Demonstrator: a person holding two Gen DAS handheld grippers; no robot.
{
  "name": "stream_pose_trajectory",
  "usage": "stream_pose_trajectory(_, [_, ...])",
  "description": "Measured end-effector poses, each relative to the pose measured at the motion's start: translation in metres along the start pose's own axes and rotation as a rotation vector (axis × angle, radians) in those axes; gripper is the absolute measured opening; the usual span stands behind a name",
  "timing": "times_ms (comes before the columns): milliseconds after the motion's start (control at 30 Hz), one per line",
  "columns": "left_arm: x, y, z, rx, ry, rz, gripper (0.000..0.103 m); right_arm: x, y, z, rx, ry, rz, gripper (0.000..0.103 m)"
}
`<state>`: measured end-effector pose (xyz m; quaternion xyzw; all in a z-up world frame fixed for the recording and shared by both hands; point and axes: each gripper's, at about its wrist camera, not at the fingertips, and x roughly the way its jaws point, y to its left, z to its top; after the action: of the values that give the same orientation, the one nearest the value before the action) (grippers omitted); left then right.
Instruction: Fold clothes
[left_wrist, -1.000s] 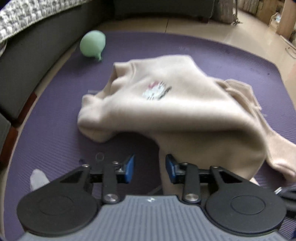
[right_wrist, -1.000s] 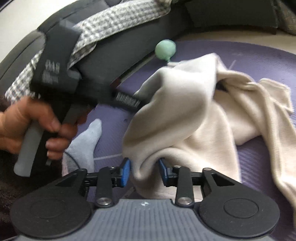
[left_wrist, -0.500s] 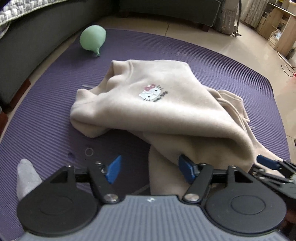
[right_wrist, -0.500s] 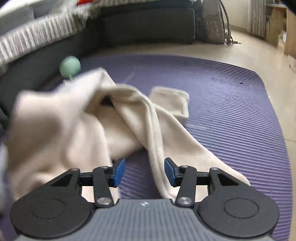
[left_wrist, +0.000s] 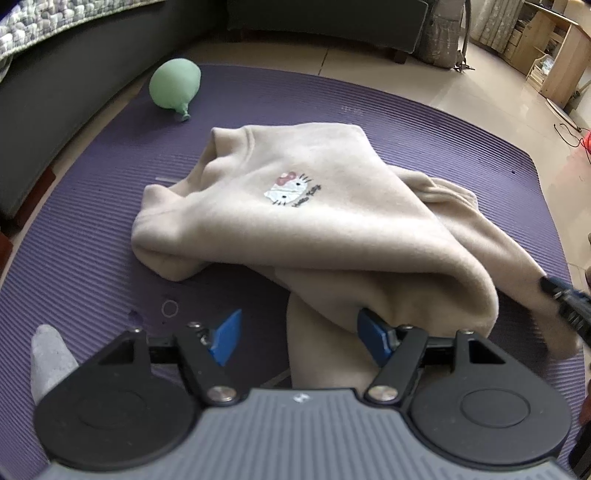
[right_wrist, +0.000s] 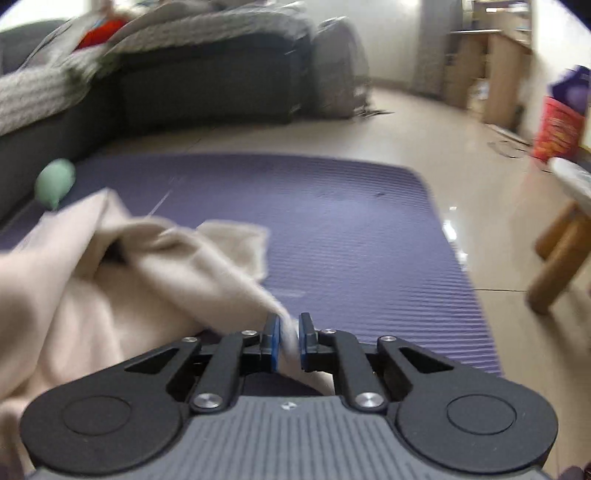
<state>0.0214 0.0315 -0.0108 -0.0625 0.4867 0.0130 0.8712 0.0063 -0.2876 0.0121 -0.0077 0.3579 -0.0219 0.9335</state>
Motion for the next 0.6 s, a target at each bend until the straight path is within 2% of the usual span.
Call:
stream_pose_trajectory(67, [-0.001,0.0,0.0,0.0,-0.003,-0.002,0.073,-0.002,-0.014,0.003,0.027,-0.012,-0.075,0.003])
stream_pose_trajectory(133, [-0.004,-0.001,0.001,-0.003,-0.012,-0.009,0.074,0.0,-0.027,0.004,0.078,0.014,-0.065,0.004])
stream_pose_trajectory(233, [-0.015,-0.008,0.001,0.028,-0.043,-0.017,0.074,0.0,-0.034,0.004,0.117,0.071,0.058,0.01])
stream_pose_trajectory(333, [-0.024,-0.015,0.002,0.052,-0.078,-0.031,0.085,0.002,-0.013,0.0,0.081,0.116,0.224,0.015])
stream_pose_trajectory(367, [-0.028,-0.02,0.002,0.071,-0.095,-0.032,0.085,0.005,-0.004,-0.002,0.08,0.132,0.28,0.022])
stream_pose_trajectory(500, [-0.033,-0.04,0.003,0.143,-0.134,-0.007,0.086,0.015,0.018,-0.007,0.069,0.187,0.362,0.025])
stream_pose_trajectory(600, [-0.032,-0.048,0.009,0.131,-0.118,0.01,0.086,0.017,0.022,-0.013,0.066,0.22,0.395,0.027])
